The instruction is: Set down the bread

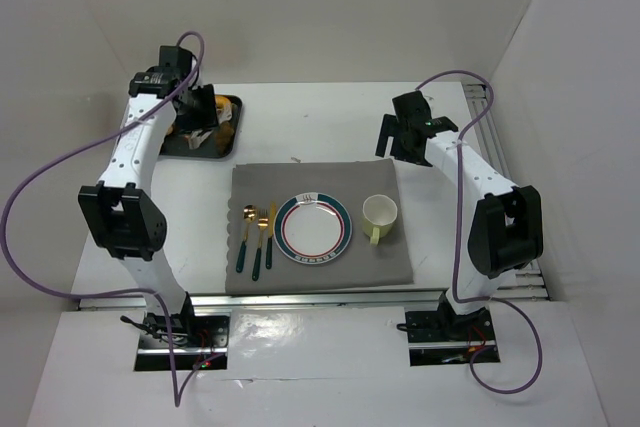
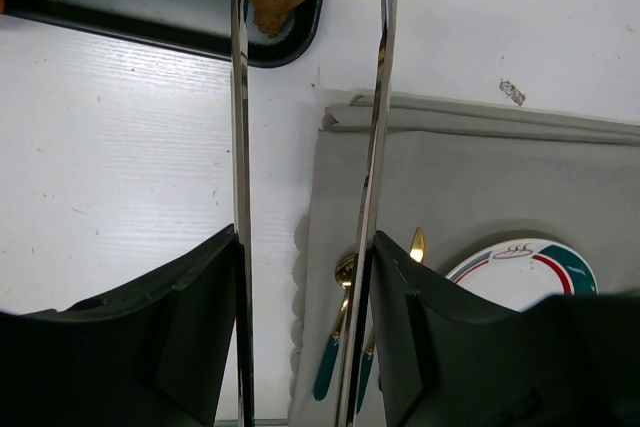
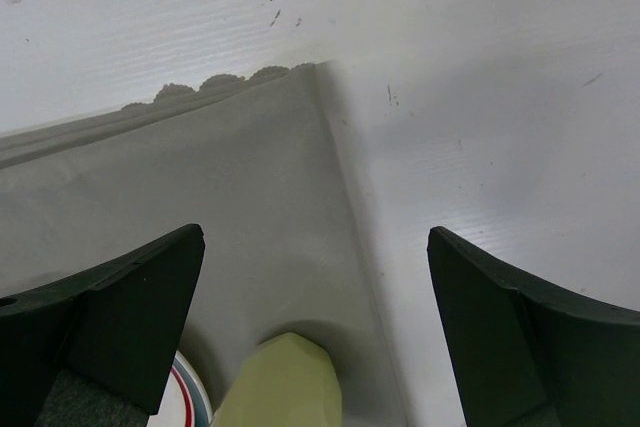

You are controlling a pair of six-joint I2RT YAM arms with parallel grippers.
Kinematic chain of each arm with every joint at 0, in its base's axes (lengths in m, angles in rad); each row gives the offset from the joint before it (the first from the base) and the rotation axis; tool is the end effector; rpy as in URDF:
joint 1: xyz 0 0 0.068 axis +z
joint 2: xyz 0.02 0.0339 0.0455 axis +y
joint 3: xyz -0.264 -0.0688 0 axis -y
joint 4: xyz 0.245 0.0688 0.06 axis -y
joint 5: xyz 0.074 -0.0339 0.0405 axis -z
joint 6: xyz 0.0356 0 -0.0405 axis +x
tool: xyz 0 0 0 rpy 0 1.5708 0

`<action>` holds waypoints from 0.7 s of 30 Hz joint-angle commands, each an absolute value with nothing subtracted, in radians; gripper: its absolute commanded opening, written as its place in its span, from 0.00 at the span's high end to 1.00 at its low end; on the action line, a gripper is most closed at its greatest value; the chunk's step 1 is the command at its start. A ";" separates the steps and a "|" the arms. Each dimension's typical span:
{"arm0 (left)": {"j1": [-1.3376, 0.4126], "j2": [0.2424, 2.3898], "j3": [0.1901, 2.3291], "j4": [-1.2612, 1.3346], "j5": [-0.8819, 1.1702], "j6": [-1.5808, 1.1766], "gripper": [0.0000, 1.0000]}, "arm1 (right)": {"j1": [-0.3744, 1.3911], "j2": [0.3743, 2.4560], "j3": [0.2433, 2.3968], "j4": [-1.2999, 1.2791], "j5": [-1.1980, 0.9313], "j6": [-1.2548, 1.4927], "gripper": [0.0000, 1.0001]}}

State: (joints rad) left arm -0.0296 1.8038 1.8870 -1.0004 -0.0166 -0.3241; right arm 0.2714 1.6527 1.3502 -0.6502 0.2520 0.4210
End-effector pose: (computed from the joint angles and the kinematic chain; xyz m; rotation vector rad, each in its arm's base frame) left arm 0.3866 -0.0109 0.3635 -0.3726 2.4644 -0.1283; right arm 0.3455 0.0869 0.2725 0.2852 2.4641 -0.0268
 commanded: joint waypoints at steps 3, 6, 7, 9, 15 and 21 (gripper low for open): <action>-0.025 1.847 1.917 -0.988 0.003 -0.360 0.37 | 0.265 1.624 1.374 -0.615 0.253 0.410 0.00; -0.025 1.870 1.917 -0.988 -0.026 -0.370 0.36 | 0.265 1.624 1.374 -0.615 0.253 0.410 0.00; -0.025 1.870 1.917 -0.988 -0.035 -0.380 0.36 | 0.265 1.624 1.374 -0.615 0.253 0.410 0.00; -0.025 1.899 1.917 -0.976 -0.048 -0.393 0.36 | 0.265 1.624 1.374 -0.615 0.253 0.410 0.00; -0.034 1.945 1.898 -0.933 -0.084 -0.417 0.36 | 0.265 1.634 1.374 -0.615 0.244 0.410 0.00; -0.034 2.035 1.939 -0.923 -0.097 -0.426 0.36 | 0.265 1.634 1.374 -0.615 0.244 0.410 0.00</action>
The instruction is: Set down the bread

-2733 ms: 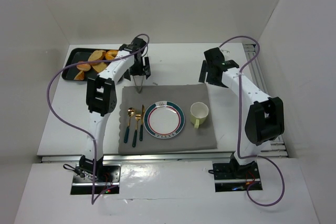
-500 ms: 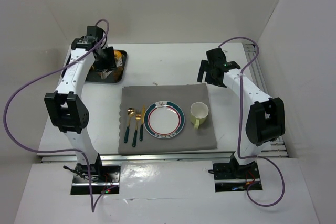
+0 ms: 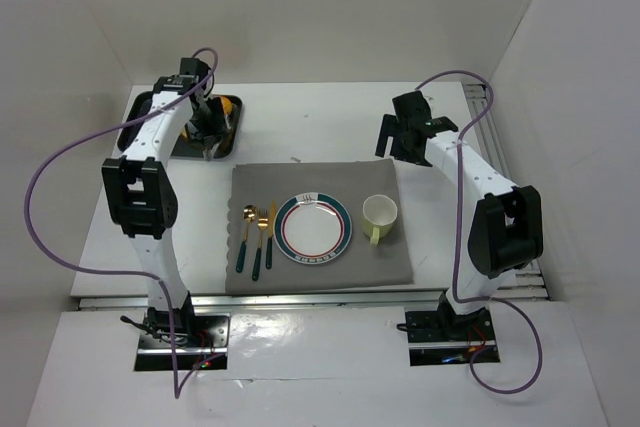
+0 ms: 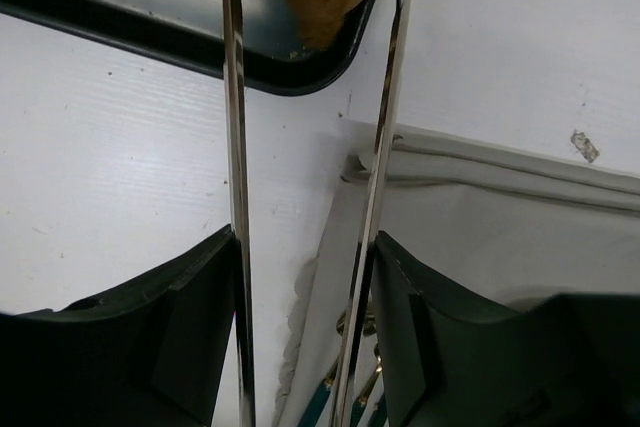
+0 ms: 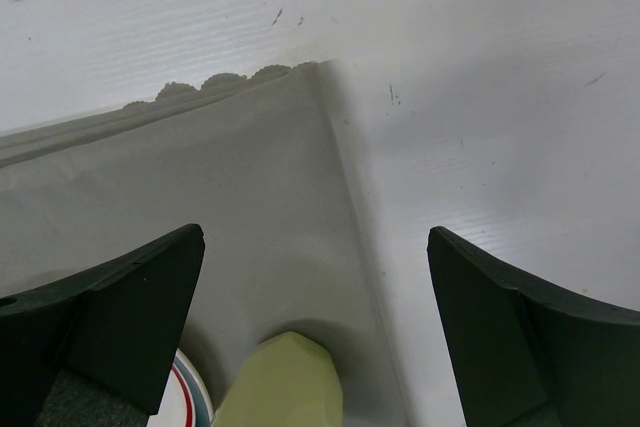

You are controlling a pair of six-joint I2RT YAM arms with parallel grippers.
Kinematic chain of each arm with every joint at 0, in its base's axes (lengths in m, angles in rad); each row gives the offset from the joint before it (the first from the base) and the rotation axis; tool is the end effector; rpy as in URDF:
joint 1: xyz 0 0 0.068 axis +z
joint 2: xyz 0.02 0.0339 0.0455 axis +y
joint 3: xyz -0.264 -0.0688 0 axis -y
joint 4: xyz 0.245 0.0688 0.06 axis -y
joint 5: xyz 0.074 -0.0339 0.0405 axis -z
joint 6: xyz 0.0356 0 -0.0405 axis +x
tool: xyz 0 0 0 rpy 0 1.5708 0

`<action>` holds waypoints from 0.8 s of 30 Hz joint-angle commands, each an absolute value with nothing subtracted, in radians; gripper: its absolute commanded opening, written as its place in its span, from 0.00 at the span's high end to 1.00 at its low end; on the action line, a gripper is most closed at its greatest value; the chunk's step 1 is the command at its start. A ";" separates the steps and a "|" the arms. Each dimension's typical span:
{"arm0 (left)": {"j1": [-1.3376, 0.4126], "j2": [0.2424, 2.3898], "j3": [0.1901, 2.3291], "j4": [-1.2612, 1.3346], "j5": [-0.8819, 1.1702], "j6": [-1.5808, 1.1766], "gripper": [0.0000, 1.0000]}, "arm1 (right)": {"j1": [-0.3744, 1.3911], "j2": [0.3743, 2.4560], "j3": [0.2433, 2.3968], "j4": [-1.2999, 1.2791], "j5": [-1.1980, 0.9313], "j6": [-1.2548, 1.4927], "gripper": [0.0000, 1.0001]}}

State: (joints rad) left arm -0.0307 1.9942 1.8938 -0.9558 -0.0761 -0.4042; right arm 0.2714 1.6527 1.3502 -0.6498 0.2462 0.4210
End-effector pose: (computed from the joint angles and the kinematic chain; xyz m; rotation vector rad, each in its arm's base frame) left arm 0.4320 -0.0106 0.2940 -0.5128 2.5722 -0.0514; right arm 0.3456 0.0872 0.2725 0.2831 2.4658 -0.0198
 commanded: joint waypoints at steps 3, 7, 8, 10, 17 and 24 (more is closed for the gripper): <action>-0.043 2.065 1.962 -0.923 -0.097 -0.426 0.38 | 0.265 1.634 1.374 -0.615 0.244 0.410 0.00; -0.043 2.031 1.971 -0.934 -0.097 -0.426 0.61 | 0.265 1.634 1.374 -0.624 0.253 0.410 0.00; -0.043 2.017 1.971 -0.934 -0.097 -0.426 0.71 | 0.265 1.634 1.374 -0.624 0.253 0.410 0.00; -0.043 1.990 1.980 -0.934 -0.097 -0.426 0.75 | 0.265 1.634 1.374 -0.624 0.253 0.410 0.00; -0.034 1.919 1.990 -0.972 -0.078 -0.417 0.79 | 0.265 1.624 1.374 -0.624 0.242 0.410 0.00; -0.034 1.861 1.980 -0.982 -0.060 -0.417 0.85 | 0.265 1.624 1.374 -0.624 0.242 0.410 0.00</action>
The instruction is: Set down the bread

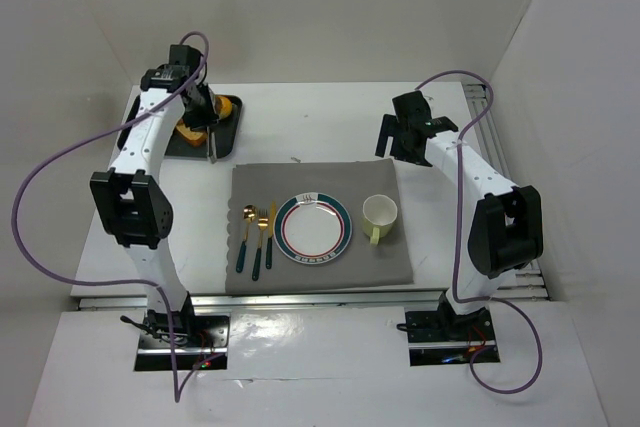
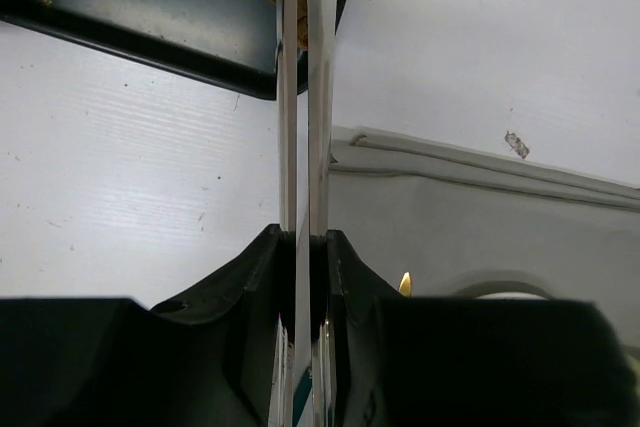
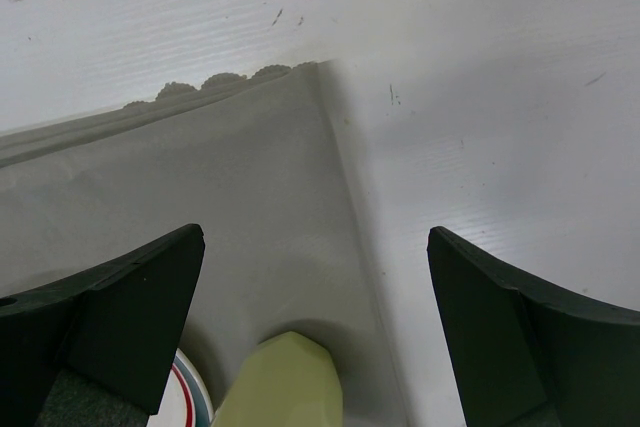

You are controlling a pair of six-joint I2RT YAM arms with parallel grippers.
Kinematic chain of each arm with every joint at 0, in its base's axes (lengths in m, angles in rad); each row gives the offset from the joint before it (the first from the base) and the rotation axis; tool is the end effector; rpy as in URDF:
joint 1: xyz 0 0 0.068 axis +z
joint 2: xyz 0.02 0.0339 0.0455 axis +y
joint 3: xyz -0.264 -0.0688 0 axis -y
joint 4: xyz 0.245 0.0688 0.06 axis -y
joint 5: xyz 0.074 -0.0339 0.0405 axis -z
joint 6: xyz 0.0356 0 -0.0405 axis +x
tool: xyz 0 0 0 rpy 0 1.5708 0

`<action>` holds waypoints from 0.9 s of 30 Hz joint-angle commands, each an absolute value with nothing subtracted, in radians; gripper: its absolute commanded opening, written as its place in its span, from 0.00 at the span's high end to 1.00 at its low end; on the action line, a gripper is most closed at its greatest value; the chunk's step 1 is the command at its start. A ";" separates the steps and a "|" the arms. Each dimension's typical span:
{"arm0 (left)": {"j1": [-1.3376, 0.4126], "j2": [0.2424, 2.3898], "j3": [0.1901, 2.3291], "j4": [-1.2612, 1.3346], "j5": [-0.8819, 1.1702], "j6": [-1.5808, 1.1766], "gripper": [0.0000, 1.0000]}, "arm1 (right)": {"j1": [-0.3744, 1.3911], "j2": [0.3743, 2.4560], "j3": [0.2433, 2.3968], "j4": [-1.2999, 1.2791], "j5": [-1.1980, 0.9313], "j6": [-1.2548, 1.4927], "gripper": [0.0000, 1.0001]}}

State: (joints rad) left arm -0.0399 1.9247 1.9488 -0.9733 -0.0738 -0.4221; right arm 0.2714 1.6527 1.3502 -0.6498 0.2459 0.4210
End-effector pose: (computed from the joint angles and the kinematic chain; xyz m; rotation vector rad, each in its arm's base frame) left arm 0.4185 -0.0141 0.3380 -0.5077 2.4671 -0.0947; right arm 0.3456 0.0872 0.2725 0.2830 2.4659 -0.0194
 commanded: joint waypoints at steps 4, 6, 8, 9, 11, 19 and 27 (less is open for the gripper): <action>-0.034 1.810 1.947 -1.005 -0.011 -0.408 0.95 | 0.265 1.615 1.374 -0.624 0.242 0.410 0.00; -0.049 1.746 1.915 -1.005 0.017 -0.396 0.97 | 0.265 1.615 1.374 -0.624 0.242 0.410 0.00; -0.095 1.697 1.861 -1.028 0.017 -0.374 0.99 | 0.265 1.605 1.364 -0.624 0.242 0.410 0.00; -0.112 1.672 1.841 -1.028 0.017 -0.374 1.00 | 0.265 1.605 1.364 -0.624 0.242 0.410 0.00; -0.172 1.586 1.781 -1.042 0.017 -0.364 1.00 | 0.265 1.605 1.364 -0.624 0.242 0.410 0.00; -0.438 1.327 1.574 -1.075 0.078 -0.331 1.00 | 0.265 1.574 1.339 -0.604 0.200 0.400 0.00; -0.636 1.221 1.287 -0.941 0.271 -0.371 1.00 | 0.275 1.505 1.295 -0.595 0.199 0.400 0.00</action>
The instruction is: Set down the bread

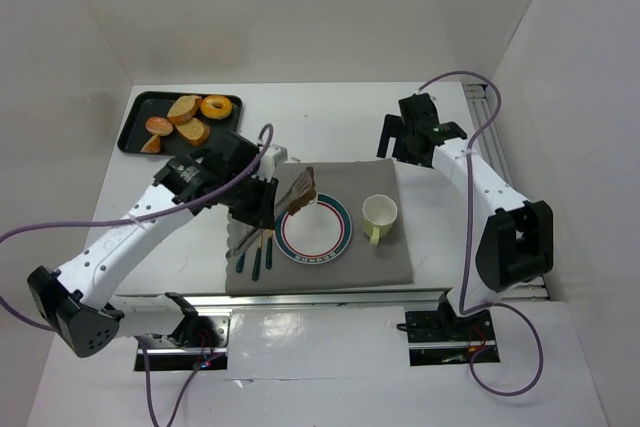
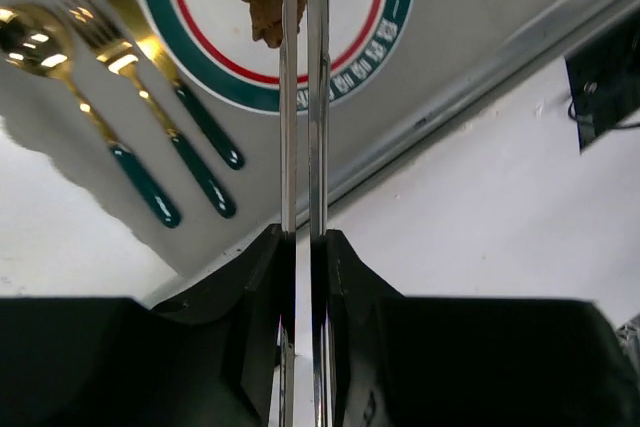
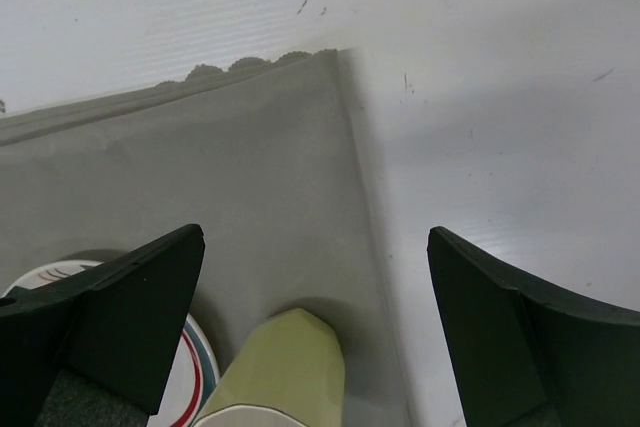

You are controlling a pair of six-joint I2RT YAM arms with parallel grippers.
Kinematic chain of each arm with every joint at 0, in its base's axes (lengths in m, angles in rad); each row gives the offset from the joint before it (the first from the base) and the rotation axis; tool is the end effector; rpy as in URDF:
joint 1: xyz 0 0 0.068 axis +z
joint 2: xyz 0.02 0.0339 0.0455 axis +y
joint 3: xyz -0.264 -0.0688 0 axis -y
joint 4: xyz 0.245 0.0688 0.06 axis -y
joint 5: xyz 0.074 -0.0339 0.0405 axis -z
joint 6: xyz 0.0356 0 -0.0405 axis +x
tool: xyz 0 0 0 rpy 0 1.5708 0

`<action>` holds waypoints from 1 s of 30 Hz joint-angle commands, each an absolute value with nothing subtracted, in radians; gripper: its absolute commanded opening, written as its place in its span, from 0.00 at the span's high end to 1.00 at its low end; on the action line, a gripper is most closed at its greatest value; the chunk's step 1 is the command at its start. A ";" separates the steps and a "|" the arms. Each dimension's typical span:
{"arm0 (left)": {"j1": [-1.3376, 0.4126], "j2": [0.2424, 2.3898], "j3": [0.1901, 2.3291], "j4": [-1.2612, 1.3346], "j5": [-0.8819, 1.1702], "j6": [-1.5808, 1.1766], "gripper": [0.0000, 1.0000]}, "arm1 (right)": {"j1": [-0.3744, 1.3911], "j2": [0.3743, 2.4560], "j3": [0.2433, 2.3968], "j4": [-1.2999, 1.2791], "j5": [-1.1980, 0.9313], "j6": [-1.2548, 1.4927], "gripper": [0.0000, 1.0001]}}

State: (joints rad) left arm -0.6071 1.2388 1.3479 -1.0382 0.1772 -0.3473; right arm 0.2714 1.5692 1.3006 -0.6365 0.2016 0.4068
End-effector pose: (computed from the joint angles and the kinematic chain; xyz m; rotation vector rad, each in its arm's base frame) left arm 0.1904 -0.1399 0.3621 0.4107 2.5547 -0.5989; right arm 0.3285 0.0840 0.2847 0.2512 2.4382 0.0480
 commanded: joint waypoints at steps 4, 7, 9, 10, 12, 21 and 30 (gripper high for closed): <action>-0.679 1.212 1.194 -0.812 0.337 -0.437 1.00 | 0.275 1.494 1.276 -0.595 0.199 0.409 0.00; -0.704 1.232 1.129 -0.746 0.347 -0.485 1.00 | 0.275 1.476 1.264 -0.595 0.209 0.410 0.00; -0.727 1.245 1.106 -0.695 0.357 -0.505 1.00 | 0.275 1.476 1.255 -0.595 0.209 0.410 0.00; -0.727 1.255 1.095 -0.684 0.357 -0.517 1.00 | 0.275 1.467 1.244 -0.595 0.218 0.419 0.00; -0.739 1.284 1.095 -0.673 0.345 -0.517 0.97 | 0.275 1.466 1.244 -0.595 0.218 0.419 0.00; -0.759 1.361 1.206 -0.793 0.273 -0.473 0.44 | 0.275 1.476 1.244 -0.595 0.218 0.419 0.00; -0.733 1.370 1.399 -0.951 0.187 -0.442 0.40 | 0.275 1.476 1.244 -0.595 0.218 0.419 0.00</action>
State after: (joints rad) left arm -0.7513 1.3750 1.3235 -0.8864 0.2302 -0.4725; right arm 0.2714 1.5093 1.2415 -0.6304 0.2047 0.4110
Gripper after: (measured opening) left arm 0.616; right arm 0.999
